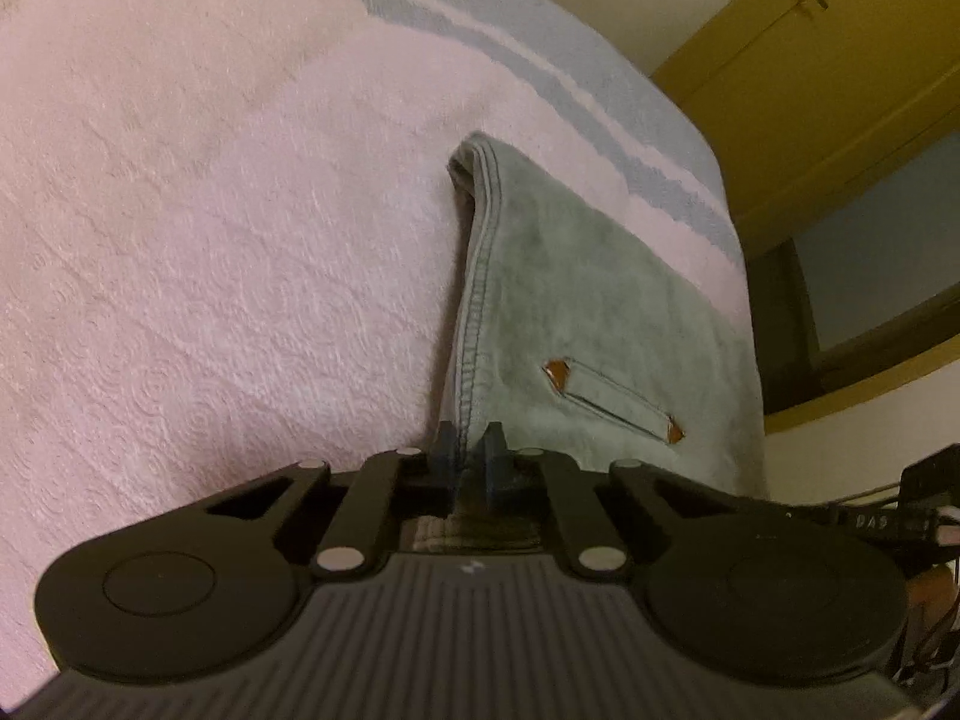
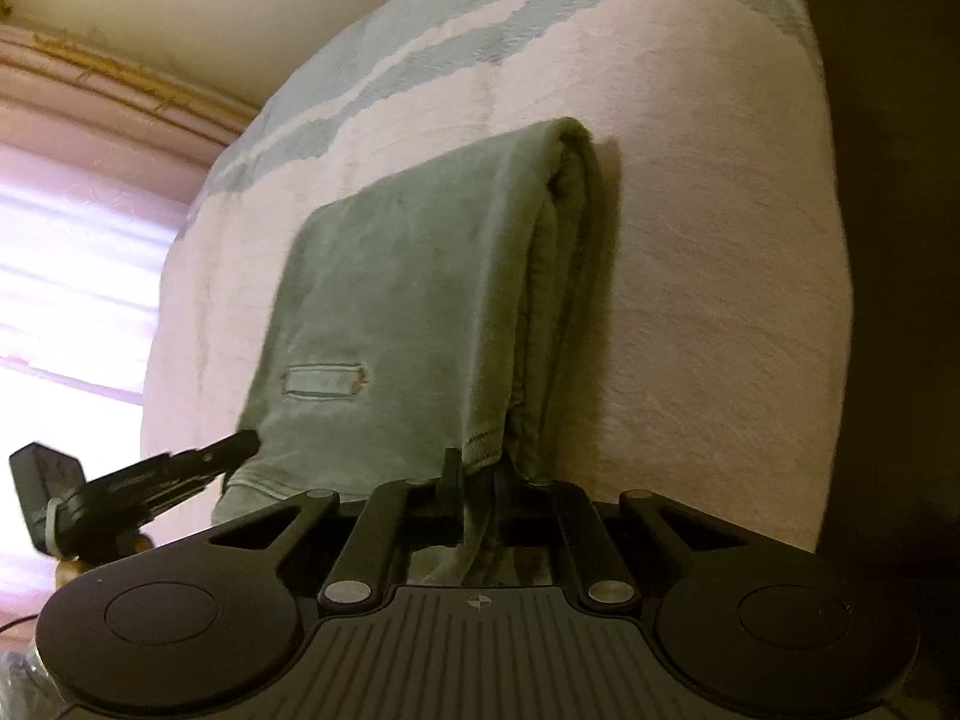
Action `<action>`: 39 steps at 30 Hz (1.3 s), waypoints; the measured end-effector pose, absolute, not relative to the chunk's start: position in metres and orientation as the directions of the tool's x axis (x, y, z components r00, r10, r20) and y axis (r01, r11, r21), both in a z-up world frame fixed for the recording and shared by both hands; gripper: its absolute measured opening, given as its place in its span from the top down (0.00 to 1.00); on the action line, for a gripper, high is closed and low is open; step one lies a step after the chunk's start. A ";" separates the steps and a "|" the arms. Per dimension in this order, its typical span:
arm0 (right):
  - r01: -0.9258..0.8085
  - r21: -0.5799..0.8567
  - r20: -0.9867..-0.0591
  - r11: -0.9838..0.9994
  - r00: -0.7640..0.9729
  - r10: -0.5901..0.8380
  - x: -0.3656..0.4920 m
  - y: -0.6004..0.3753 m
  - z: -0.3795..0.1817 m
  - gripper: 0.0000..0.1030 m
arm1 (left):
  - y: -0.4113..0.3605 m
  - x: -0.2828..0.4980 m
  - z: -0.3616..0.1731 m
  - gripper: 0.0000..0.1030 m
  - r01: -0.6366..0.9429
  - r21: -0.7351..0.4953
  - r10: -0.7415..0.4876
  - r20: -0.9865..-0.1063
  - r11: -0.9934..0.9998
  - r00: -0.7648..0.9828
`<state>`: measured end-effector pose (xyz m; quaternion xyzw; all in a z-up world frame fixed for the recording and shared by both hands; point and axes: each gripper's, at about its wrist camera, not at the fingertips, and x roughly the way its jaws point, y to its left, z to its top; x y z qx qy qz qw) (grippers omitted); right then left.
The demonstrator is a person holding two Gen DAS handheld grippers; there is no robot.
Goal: Fold clothes
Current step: 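Hold the folded trousers edge with both tools and press it flat, then open both tools and lift them off the folded olive-green trousers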
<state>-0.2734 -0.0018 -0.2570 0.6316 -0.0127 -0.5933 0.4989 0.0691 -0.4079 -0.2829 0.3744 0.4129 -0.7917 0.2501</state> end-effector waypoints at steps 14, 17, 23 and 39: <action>0.436 0.731 -0.645 -0.525 0.191 -0.740 -0.355 -0.038 -0.253 0.44 | -0.466 0.025 -0.277 0.53 0.721 -0.439 -0.144 -0.794 -0.537 -0.590; 0.396 0.752 -0.627 -0.527 0.180 -0.758 -0.369 -0.060 -0.264 0.51 | -0.497 -0.008 -0.290 0.53 0.705 -0.501 -0.118 -0.768 -0.502 -0.630; 0.569 0.606 -0.717 -0.555 0.089 -0.691 -0.357 -0.070 -0.276 0.83 | -0.512 -0.058 -0.315 0.85 0.691 -0.506 -0.090 -0.770 -0.517 -0.631; 0.972 0.221 -0.807 -0.084 0.134 -0.575 -0.221 -0.011 -0.245 0.67 | -0.356 -0.010 -0.247 1.00 0.694 -0.253 -0.206 -0.838 -0.674 -0.506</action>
